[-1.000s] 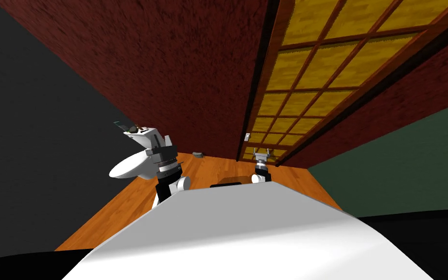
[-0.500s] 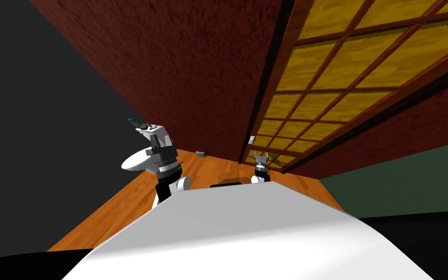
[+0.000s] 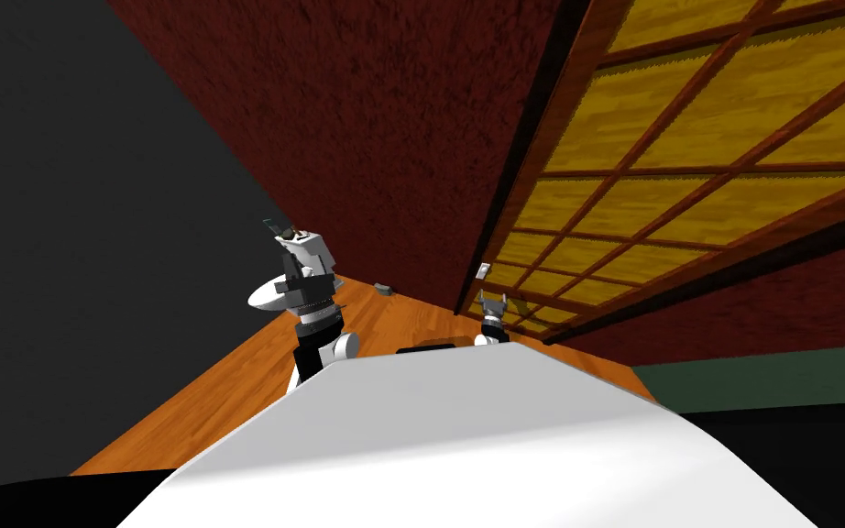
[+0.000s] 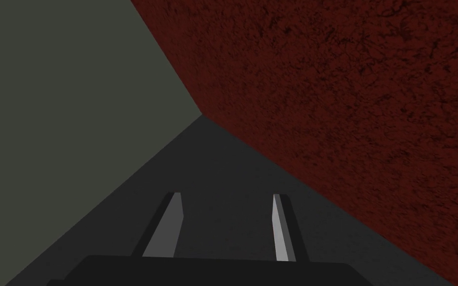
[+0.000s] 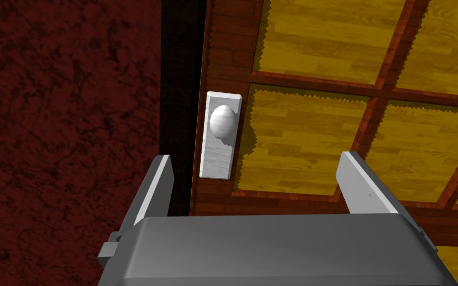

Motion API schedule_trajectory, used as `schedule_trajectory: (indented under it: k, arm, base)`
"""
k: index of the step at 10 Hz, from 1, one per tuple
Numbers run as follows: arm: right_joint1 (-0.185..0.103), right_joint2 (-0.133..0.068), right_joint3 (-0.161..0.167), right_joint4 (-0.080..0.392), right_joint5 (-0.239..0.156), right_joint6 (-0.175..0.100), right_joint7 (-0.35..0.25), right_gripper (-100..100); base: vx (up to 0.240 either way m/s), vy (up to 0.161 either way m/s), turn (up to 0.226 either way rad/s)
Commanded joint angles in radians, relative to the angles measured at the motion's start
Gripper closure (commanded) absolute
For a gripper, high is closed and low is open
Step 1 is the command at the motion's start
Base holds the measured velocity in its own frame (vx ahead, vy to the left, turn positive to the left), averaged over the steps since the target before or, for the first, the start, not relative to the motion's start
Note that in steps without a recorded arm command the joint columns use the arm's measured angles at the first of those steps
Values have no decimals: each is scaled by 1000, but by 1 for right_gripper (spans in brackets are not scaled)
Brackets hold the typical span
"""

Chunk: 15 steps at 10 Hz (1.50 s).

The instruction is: Pull the door open

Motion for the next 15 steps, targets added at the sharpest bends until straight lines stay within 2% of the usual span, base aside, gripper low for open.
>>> schedule_trajectory:
  k: [1,2,4,8,9,10,15]
  arm:
    - [-2,-2,3,27,-21,-6,-28,-100]
    - [-11,-5,7,68,-43,-15,-59,-100]
    - [-20,-8,10,104,-62,-22,-87,-100]
    - [-46,-16,20,217,-124,-45,-173,-100]
    - [-51,-15,20,216,-113,-48,-163,-100]
    - [-43,-33,23,232,-115,-57,-196,-100]
    - [-18,-89,30,271,-117,-83,-280,-100]
  base:
    - [95,-67,132]
    - [87,-71,201]
    - [72,-89,155]
    - [76,-89,183]
    - [31,-54,33]
    - [128,-8,13]
    - [144,0,19]
